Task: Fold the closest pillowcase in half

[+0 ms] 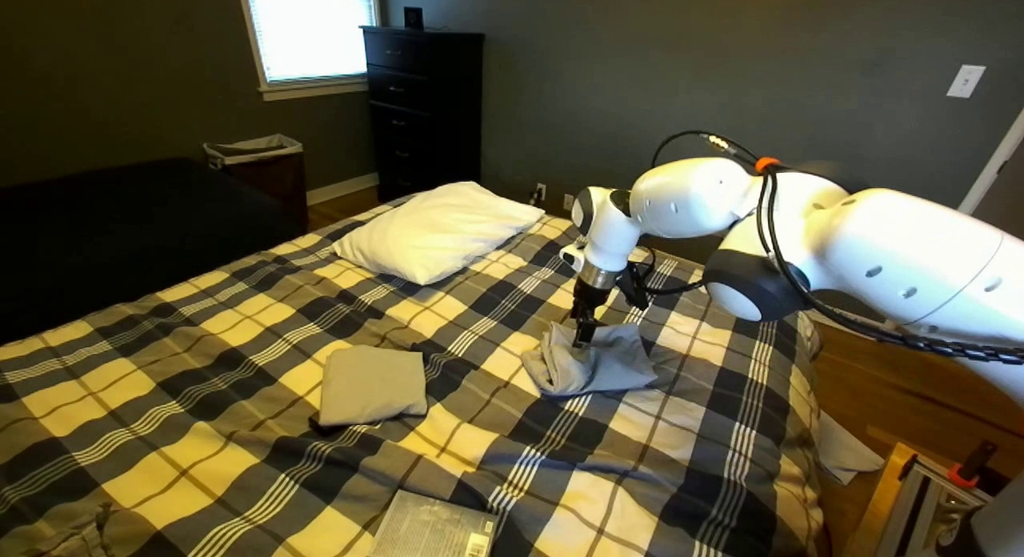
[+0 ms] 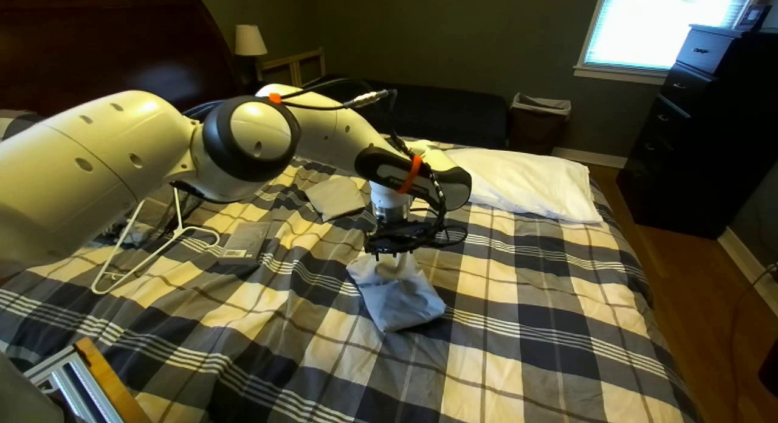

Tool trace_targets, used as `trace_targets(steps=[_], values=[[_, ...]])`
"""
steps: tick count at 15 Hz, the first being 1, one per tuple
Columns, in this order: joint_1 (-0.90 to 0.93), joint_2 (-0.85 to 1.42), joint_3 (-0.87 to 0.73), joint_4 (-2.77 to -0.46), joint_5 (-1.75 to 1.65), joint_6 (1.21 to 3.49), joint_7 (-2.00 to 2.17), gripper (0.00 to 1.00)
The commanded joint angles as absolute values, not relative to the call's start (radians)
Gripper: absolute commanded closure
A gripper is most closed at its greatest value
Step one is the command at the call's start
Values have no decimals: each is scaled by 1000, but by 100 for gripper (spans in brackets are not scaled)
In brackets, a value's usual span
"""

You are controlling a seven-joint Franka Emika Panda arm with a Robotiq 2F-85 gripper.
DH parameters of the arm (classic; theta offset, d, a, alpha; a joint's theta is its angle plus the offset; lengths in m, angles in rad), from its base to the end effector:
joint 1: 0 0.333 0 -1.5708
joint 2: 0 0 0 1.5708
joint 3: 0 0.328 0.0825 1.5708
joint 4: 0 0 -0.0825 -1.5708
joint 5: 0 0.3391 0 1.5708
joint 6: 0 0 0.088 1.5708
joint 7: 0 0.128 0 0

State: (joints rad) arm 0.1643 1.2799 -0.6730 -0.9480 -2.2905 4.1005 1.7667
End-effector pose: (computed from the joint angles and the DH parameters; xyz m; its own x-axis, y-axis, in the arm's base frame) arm 0.6080 -0.0409 0.1319 0.6268 0.7670 0.1373 0.7570 -0.6412 0.1262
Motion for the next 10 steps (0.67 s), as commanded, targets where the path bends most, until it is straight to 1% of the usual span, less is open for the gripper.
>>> trace_targets(steps=[1, 7, 10], values=[[197, 1176, -673, -1141, -2328, 4118, 1706, 0], [236, 1159, -714, -1324, -2470, 4107, 1791, 0], [241, 1194, -714, -1327, -2434, 3989, 1853, 0]])
